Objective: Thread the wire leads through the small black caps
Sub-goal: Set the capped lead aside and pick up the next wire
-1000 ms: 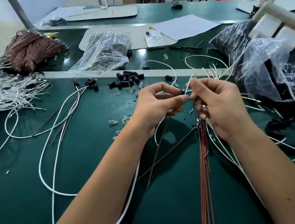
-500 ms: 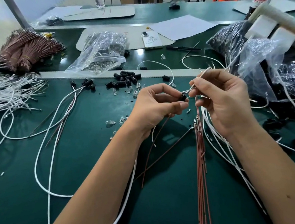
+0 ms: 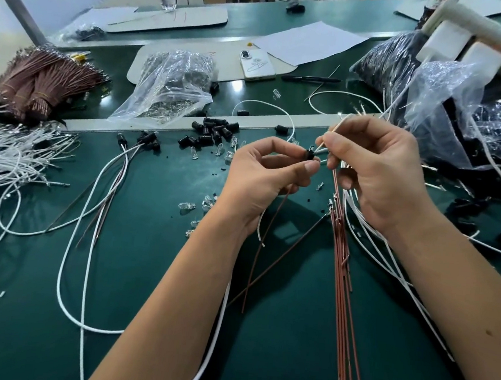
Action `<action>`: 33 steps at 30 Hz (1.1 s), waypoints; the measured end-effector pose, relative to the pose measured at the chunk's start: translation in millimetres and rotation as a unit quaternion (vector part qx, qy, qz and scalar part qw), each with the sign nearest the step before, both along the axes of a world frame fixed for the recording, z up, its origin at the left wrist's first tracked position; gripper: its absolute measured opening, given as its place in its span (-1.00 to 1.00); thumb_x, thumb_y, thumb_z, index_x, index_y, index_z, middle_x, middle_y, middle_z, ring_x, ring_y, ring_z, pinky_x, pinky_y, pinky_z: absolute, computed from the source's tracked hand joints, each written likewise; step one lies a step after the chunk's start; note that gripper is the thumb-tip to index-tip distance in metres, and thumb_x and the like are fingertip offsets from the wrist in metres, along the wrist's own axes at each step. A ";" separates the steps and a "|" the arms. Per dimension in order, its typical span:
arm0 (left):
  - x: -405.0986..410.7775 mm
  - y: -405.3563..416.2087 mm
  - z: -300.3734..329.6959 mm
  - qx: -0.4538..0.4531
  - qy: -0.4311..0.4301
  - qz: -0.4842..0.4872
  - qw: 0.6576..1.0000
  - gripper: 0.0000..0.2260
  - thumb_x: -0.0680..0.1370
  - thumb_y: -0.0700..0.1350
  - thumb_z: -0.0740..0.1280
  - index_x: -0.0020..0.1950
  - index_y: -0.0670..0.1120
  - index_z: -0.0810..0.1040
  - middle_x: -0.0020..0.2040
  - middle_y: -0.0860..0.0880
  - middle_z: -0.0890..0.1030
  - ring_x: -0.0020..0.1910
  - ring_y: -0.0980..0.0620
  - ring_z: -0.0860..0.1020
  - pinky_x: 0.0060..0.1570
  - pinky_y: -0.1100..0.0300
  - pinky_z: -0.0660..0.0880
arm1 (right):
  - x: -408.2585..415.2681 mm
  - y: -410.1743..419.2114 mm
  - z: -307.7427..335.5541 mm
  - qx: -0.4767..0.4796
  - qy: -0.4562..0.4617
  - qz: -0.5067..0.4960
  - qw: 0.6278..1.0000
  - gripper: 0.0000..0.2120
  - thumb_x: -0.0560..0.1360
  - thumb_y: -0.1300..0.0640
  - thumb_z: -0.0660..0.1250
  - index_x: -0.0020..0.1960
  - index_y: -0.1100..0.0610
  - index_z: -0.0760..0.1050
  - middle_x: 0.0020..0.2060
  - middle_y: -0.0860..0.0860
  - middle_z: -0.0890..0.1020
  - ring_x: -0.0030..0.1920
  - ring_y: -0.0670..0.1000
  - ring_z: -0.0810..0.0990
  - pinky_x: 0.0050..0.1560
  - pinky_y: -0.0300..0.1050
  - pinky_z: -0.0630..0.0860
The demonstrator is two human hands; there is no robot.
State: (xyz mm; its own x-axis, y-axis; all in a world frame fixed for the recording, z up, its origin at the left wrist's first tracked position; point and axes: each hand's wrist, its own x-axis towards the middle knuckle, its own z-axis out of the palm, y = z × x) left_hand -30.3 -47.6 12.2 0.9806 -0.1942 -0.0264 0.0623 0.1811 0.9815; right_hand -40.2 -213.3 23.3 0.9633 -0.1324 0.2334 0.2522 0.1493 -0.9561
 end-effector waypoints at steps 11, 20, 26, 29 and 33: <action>-1.3 1.7 1.5 0.024 -0.003 0.005 1.000 -0.83 0.41 -0.30 0.57 -0.12 -0.17 0.61 -0.28 -0.15 0.68 -0.36 0.02 0.61 -0.33 0.28 0.50 | 2.0 0.9 -5.9 -0.047 0.062 0.020 0.997 -0.88 0.54 0.30 0.45 -0.16 0.16 0.62 -0.34 0.05 0.63 -0.37 -0.03 0.56 -0.54 -0.22 0.35; -2.6 2.2 3.8 0.044 -0.024 -0.016 0.999 -0.85 0.41 -0.30 0.57 -0.16 -0.14 0.63 -0.29 -0.12 0.68 -0.36 0.04 0.60 -0.31 0.28 0.51 | 2.4 -8.8 1.4 -0.030 0.122 0.088 0.988 -0.82 0.57 0.33 0.35 -0.20 0.19 0.59 -0.36 0.01 0.59 -0.36 -0.06 0.46 -0.54 -0.26 0.25; -0.8 1.0 2.4 0.042 -0.036 0.021 0.998 -0.84 0.40 -0.32 0.57 -0.18 -0.14 0.64 -0.29 -0.13 0.67 -0.32 -0.01 0.57 -0.21 0.17 0.52 | 3.0 -6.2 -2.1 -0.032 0.093 0.051 0.994 -0.88 0.54 0.32 0.42 -0.16 0.18 0.60 -0.30 0.07 0.54 -0.38 -0.07 0.42 -0.55 -0.27 0.22; -0.6 0.4 2.0 0.036 -0.040 0.026 0.998 -0.84 0.40 -0.33 0.57 -0.17 -0.16 0.64 -0.27 -0.13 0.68 -0.29 0.01 0.59 -0.17 0.18 0.56 | 3.0 -3.6 -4.1 -0.013 0.087 0.042 0.995 -0.86 0.53 0.30 0.45 -0.18 0.14 0.62 -0.26 0.16 0.51 -0.39 -0.07 0.42 -0.55 -0.26 0.23; 0.1 -1.2 0.5 0.025 -0.064 0.059 0.996 -0.82 0.38 -0.37 0.56 -0.18 -0.18 0.62 -0.26 -0.11 0.69 -0.30 0.07 0.63 -0.20 0.28 0.54 | 2.8 1.7 -6.5 -0.035 0.068 0.020 0.997 -0.84 0.54 0.28 0.46 -0.20 0.13 0.61 -0.33 0.16 0.45 -0.42 -0.04 0.38 -0.56 -0.26 0.22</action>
State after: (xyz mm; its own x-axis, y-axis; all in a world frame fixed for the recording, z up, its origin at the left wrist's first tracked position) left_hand -30.2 -48.8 12.8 0.9925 -0.0783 0.0934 -0.0827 0.1305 0.9880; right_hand -37.4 -211.6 16.9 0.9908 -0.0815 0.1079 0.1151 0.0889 -0.9894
